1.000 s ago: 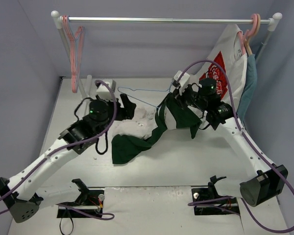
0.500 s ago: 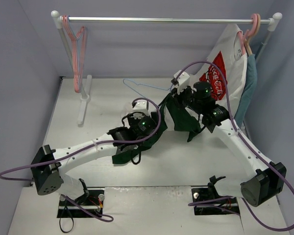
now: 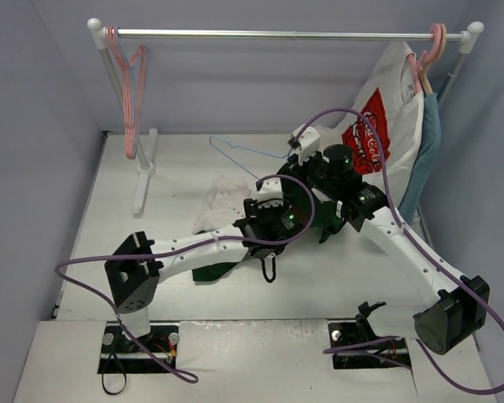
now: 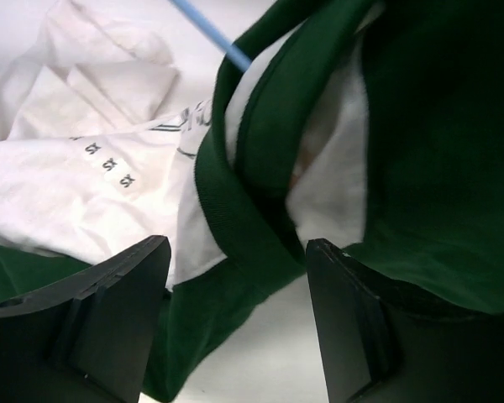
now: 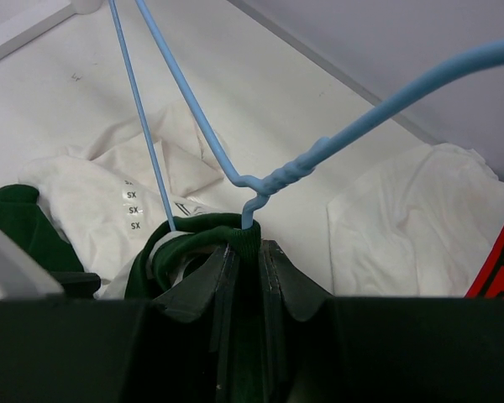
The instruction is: Place the t-shirt on the hanger
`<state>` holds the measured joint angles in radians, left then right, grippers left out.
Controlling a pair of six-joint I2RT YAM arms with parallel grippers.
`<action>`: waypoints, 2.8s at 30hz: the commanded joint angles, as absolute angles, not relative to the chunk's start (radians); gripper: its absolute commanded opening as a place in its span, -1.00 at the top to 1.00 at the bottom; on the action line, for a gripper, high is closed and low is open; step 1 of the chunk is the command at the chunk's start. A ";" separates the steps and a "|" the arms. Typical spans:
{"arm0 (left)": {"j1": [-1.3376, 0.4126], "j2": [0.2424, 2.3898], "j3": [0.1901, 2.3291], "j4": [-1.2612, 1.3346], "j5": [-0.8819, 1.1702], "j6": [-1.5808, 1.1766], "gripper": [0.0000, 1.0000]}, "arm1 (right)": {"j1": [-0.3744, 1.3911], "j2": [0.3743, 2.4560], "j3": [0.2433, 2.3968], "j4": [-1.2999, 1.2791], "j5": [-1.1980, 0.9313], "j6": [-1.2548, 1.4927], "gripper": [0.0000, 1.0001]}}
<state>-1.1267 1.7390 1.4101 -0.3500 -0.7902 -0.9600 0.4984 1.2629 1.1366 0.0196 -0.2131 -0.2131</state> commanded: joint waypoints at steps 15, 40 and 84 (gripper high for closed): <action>-0.975 1.610 1.280 -0.324 -0.810 -0.809 0.80 | 0.488 1.163 1.135 0.072 -0.193 -0.282 1.00; -0.463 1.348 1.375 -0.474 -0.017 -0.383 0.17 | 0.500 1.066 1.052 0.064 -0.256 -0.368 1.00; -0.798 1.515 1.123 -0.017 -0.339 -0.816 -0.02 | 0.503 1.124 1.049 0.080 -0.167 -0.273 1.00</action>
